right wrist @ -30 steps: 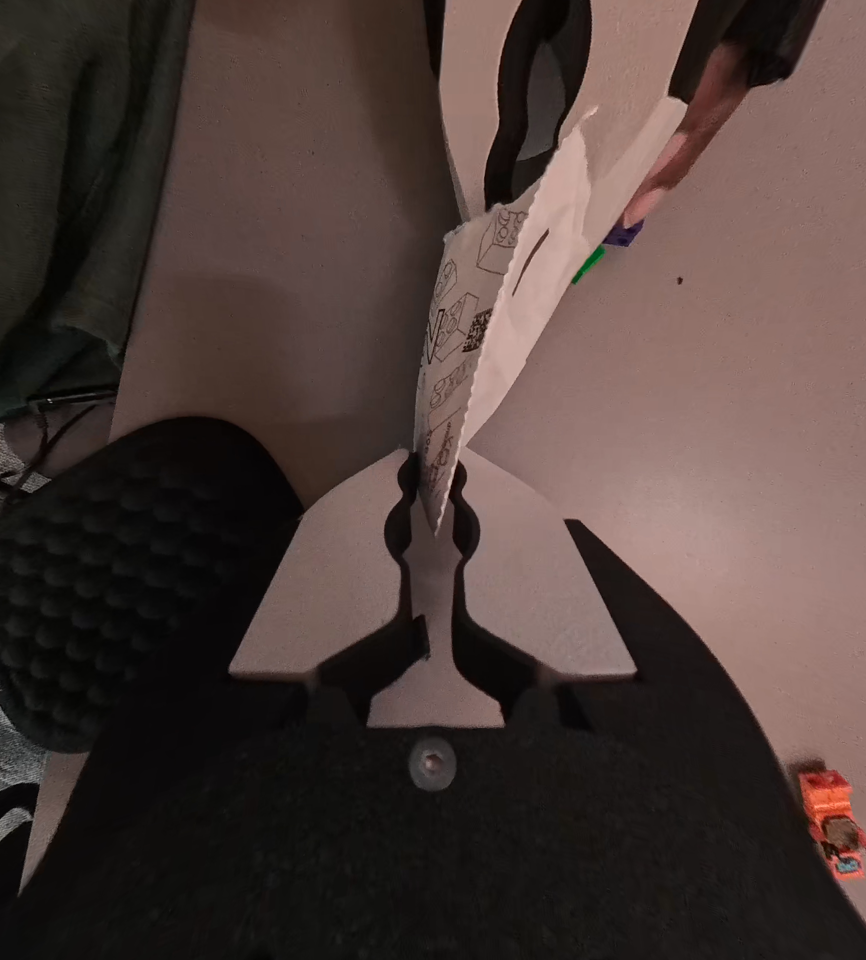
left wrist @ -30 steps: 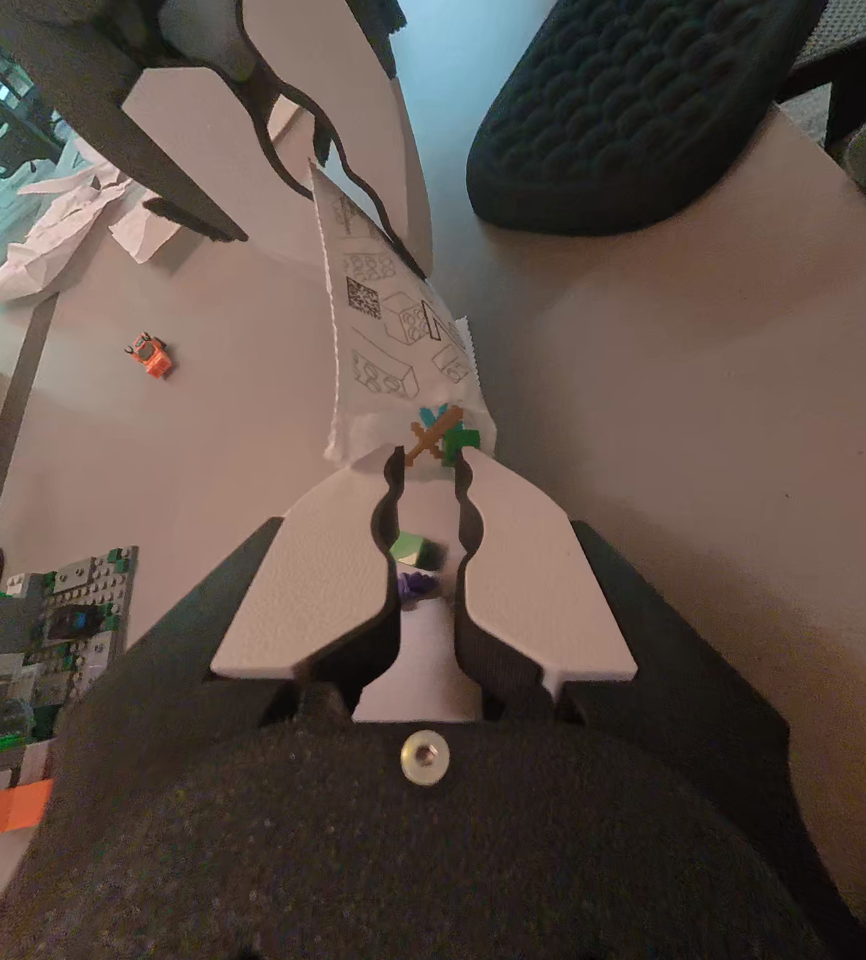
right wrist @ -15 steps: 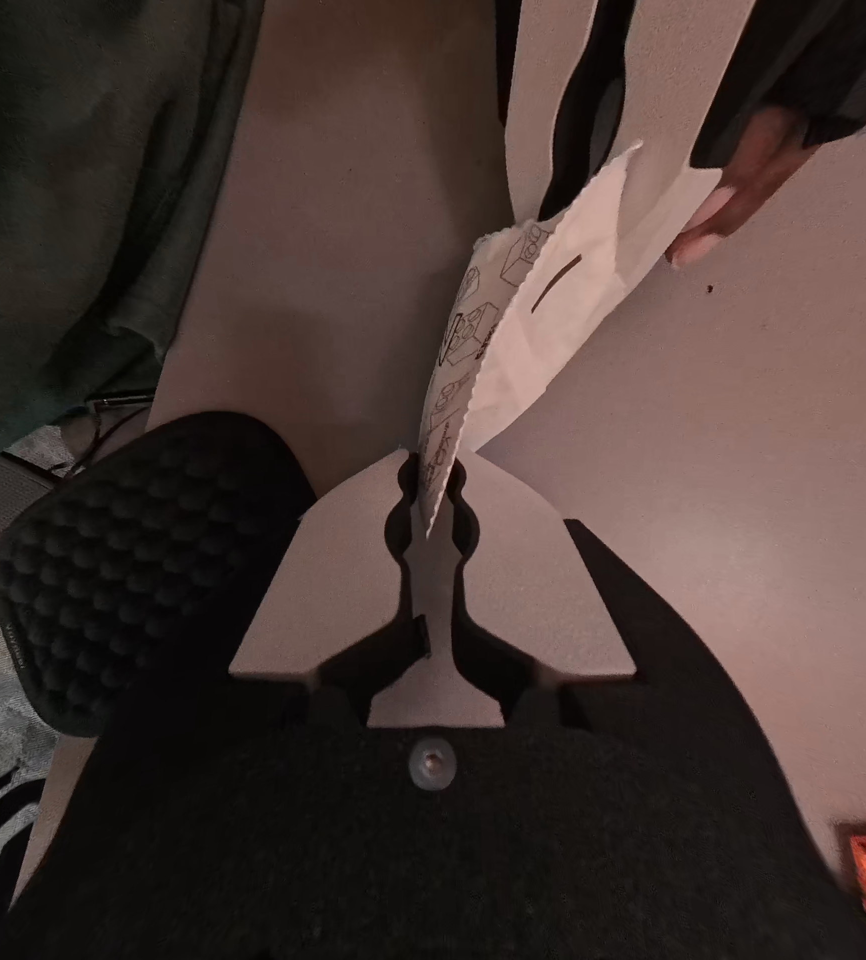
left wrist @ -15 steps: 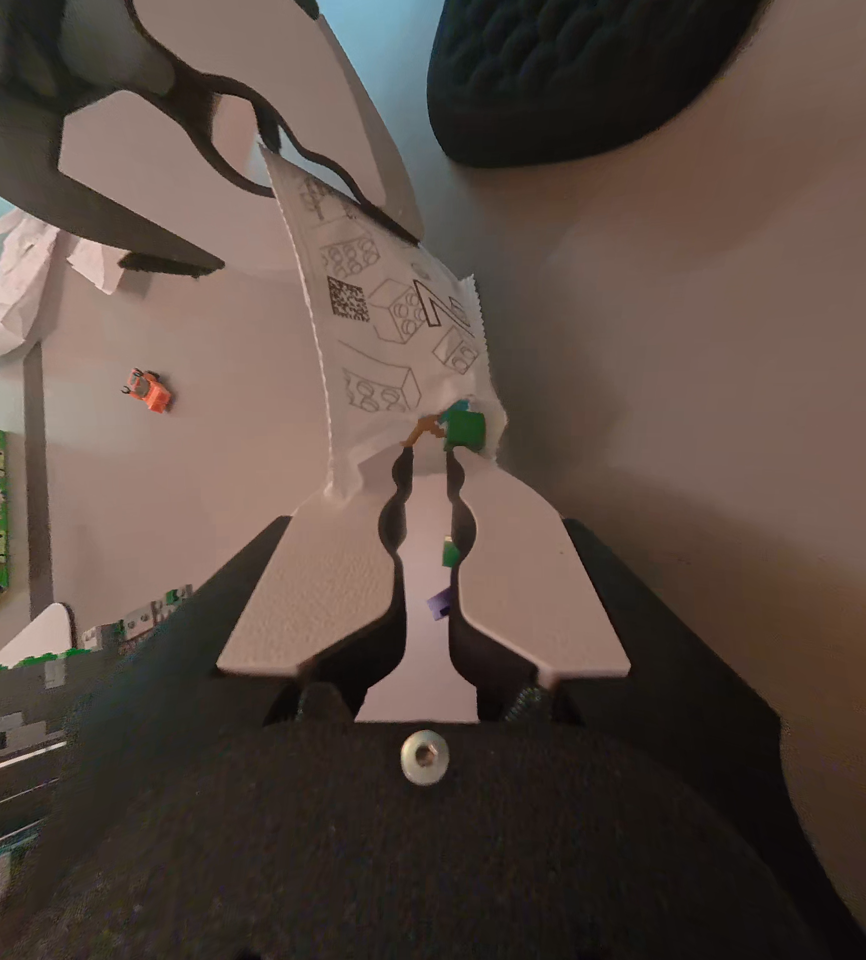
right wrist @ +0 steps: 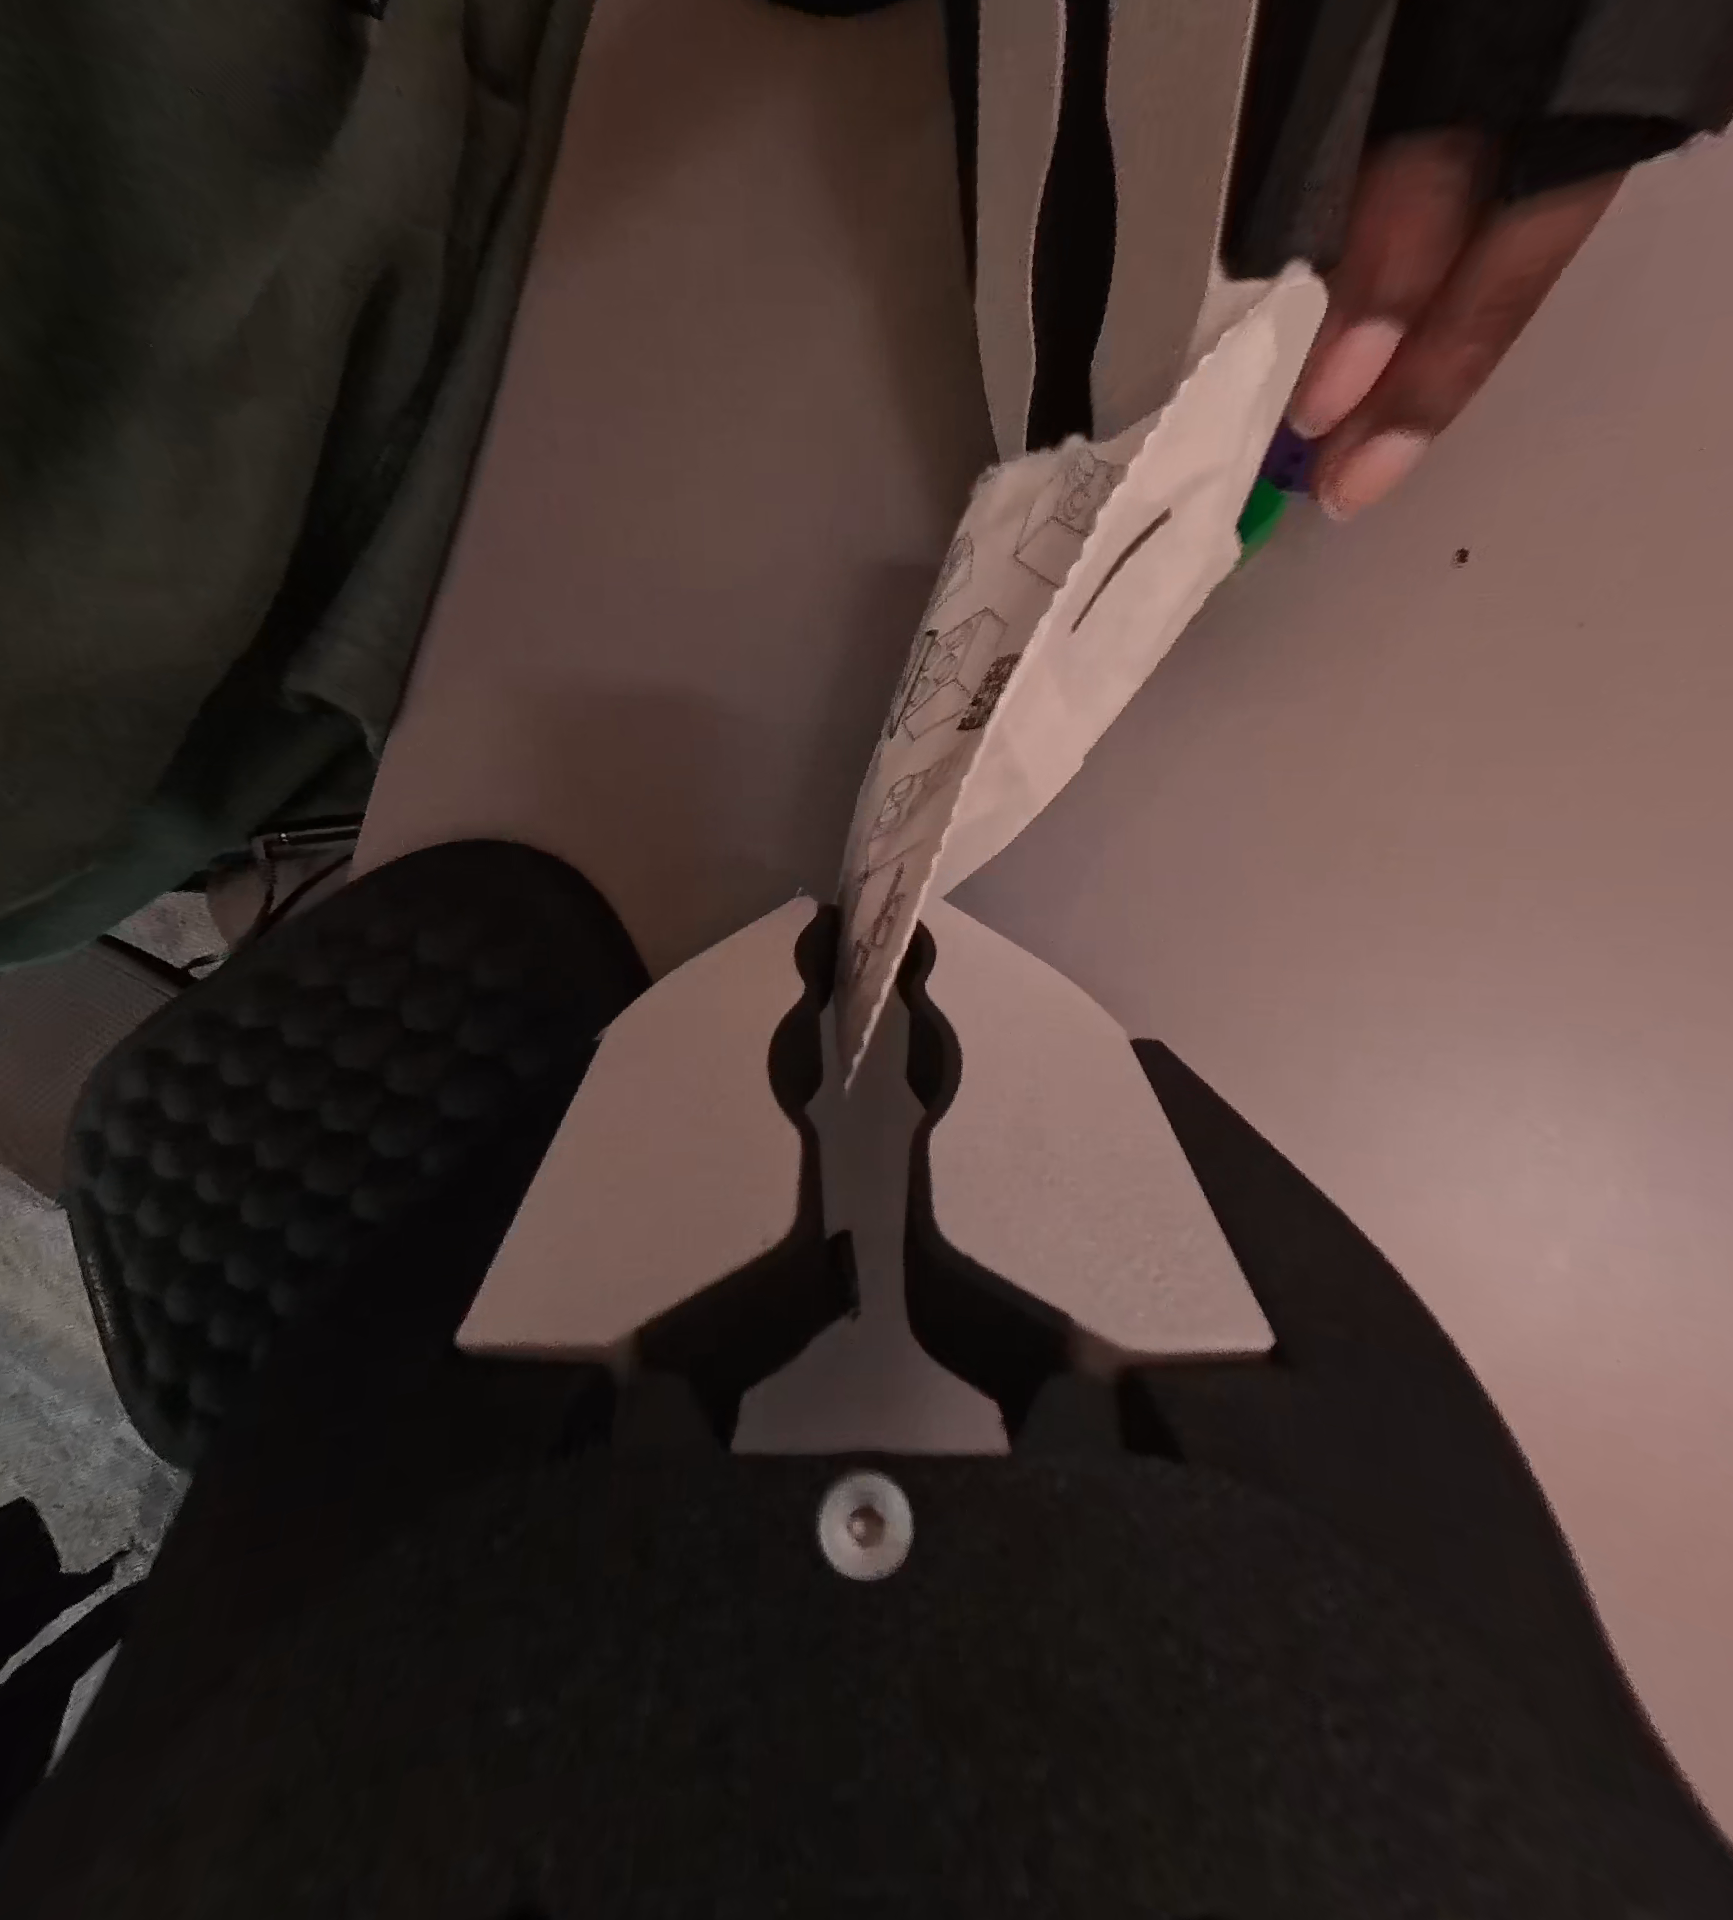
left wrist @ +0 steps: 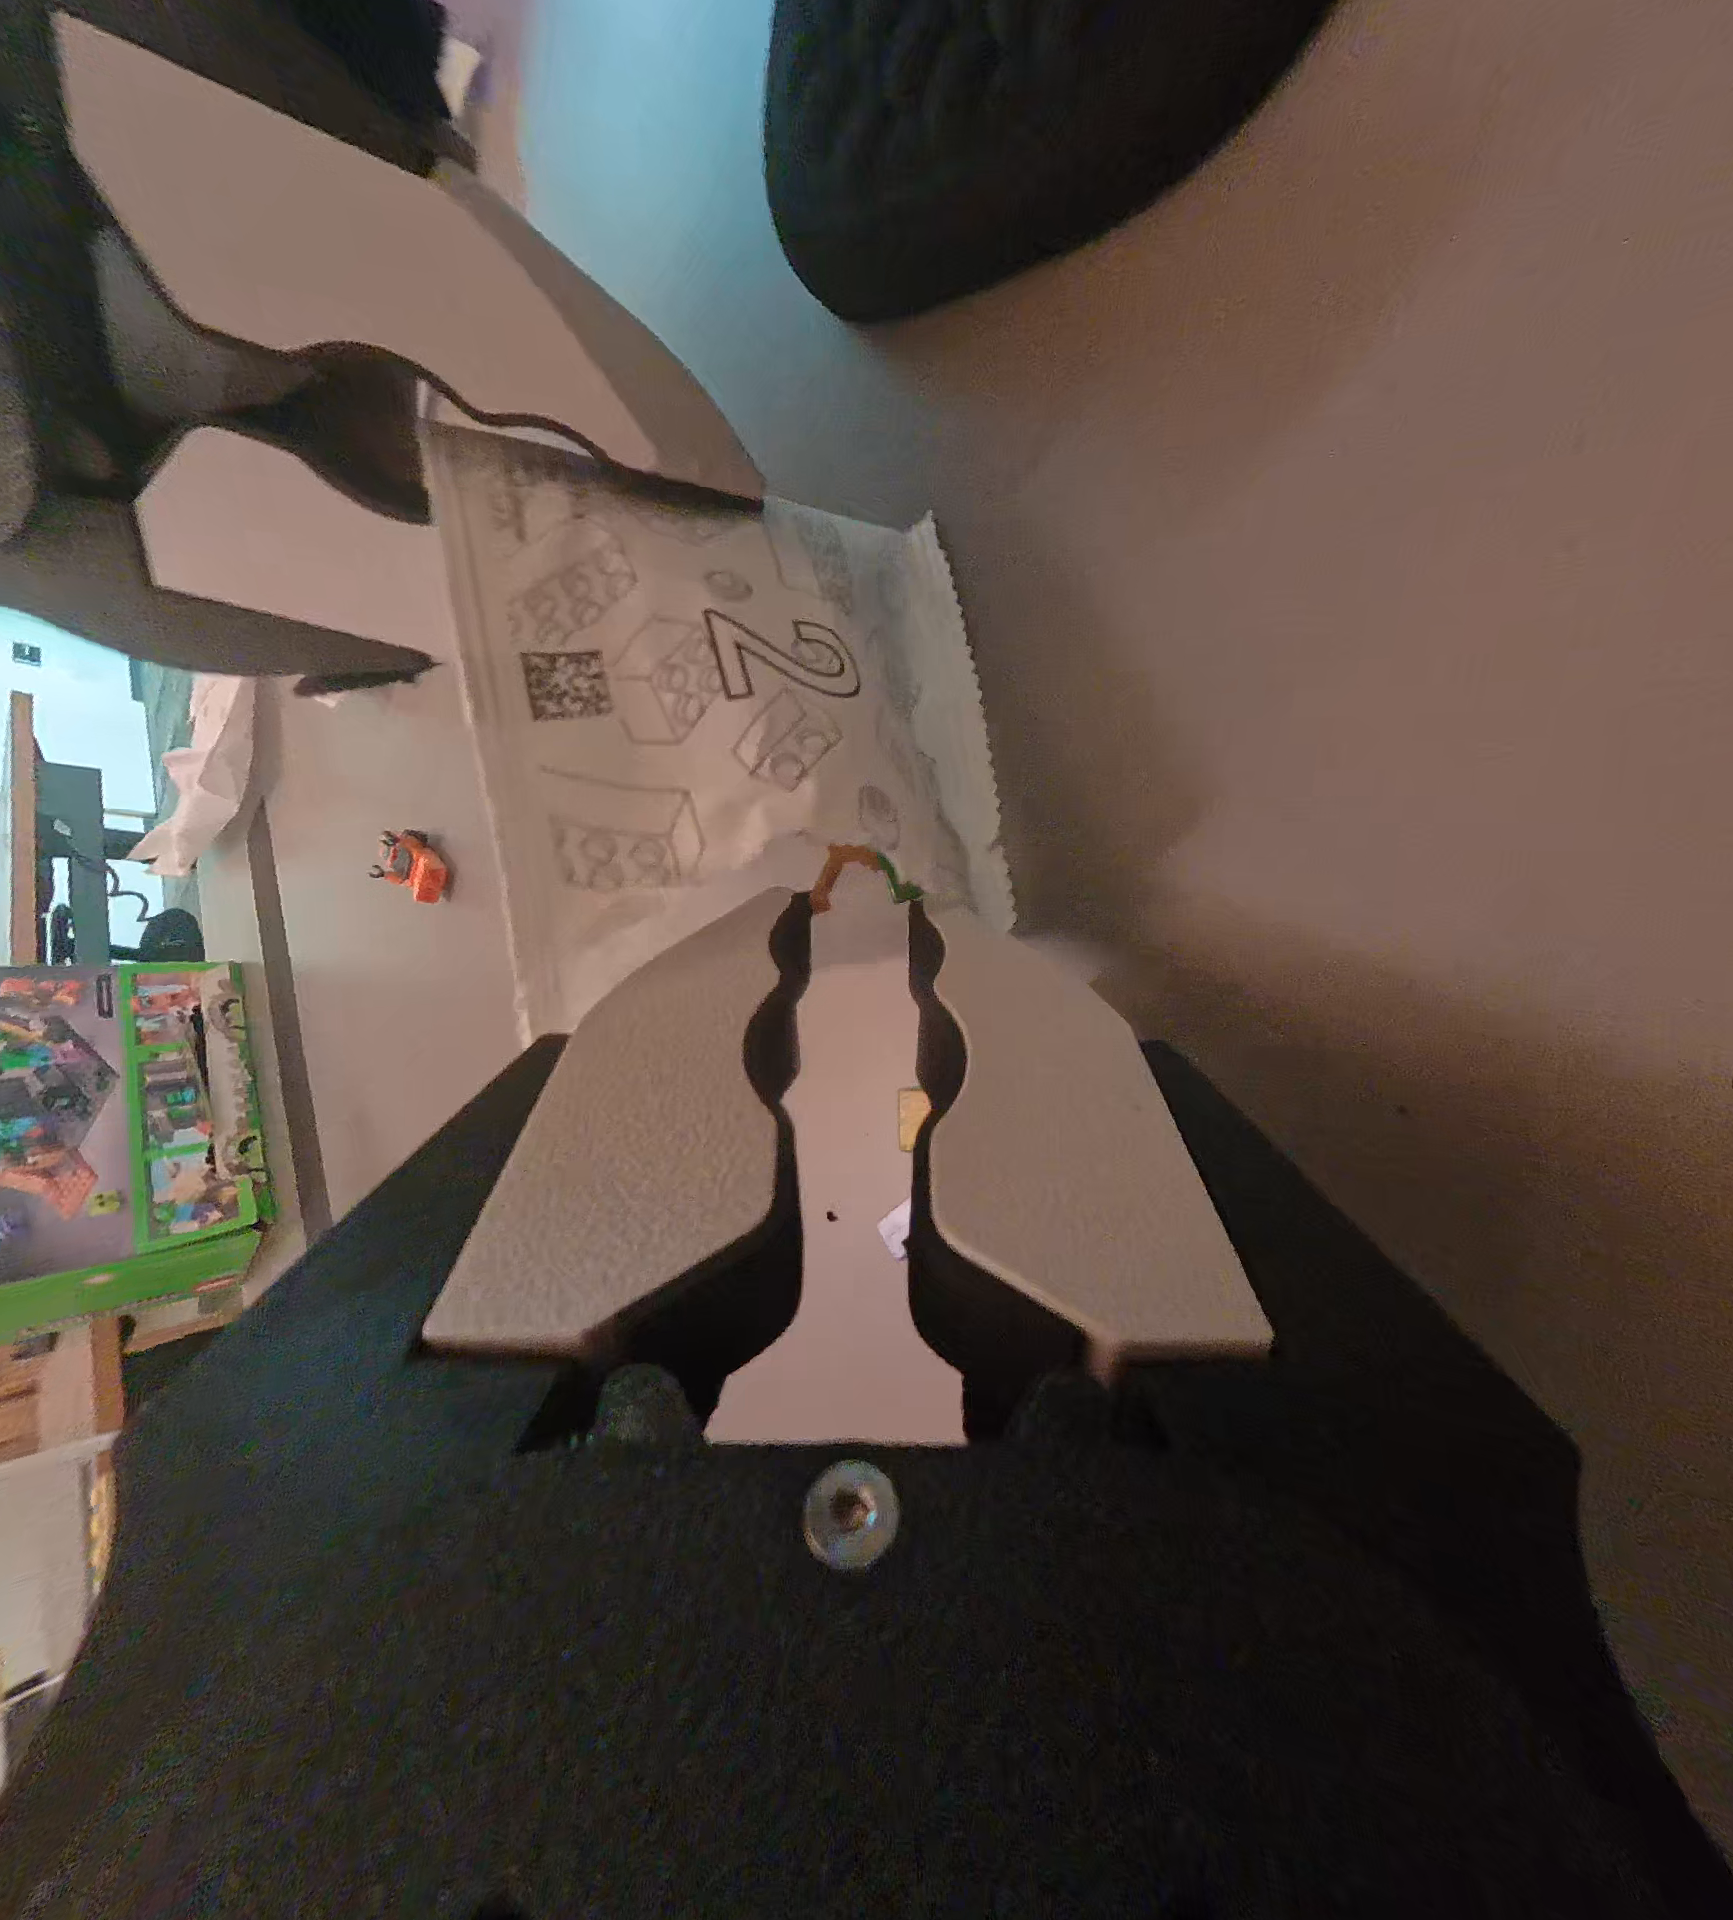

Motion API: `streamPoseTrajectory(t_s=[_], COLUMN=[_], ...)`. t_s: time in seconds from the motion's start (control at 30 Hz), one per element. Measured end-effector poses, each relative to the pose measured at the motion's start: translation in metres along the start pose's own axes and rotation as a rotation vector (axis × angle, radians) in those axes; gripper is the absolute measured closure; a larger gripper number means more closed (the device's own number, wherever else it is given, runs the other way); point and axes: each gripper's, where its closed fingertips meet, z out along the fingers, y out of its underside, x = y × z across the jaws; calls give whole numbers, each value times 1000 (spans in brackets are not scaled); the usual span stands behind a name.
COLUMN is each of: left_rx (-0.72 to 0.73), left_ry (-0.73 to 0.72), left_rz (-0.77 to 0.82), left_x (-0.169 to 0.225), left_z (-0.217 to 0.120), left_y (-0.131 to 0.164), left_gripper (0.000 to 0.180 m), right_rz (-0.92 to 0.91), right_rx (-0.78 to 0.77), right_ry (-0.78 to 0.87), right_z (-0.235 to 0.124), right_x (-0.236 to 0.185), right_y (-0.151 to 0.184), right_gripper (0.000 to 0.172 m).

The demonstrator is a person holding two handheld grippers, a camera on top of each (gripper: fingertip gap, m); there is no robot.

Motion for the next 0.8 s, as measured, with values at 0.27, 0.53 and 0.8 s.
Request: streamPoseTrajectory(t_s=[0.27, 0.53, 0.8], left_rx=[-80, -93, 38], left_ry=[87, 117, -7], left_rz=[21, -88, -240], left_x=[13, 19, -7], left_z=[7, -5, -36], left_y=[10, 17, 8], left_gripper=[180, 180, 180], right_rz=[0, 19, 24], right_rx=[-16, -7, -9], right_ry=[8, 31, 42], right_z=[0, -5, -8], right_x=[0, 3, 4], right_y=[1, 5, 6], right_gripper=[160, 161, 162])
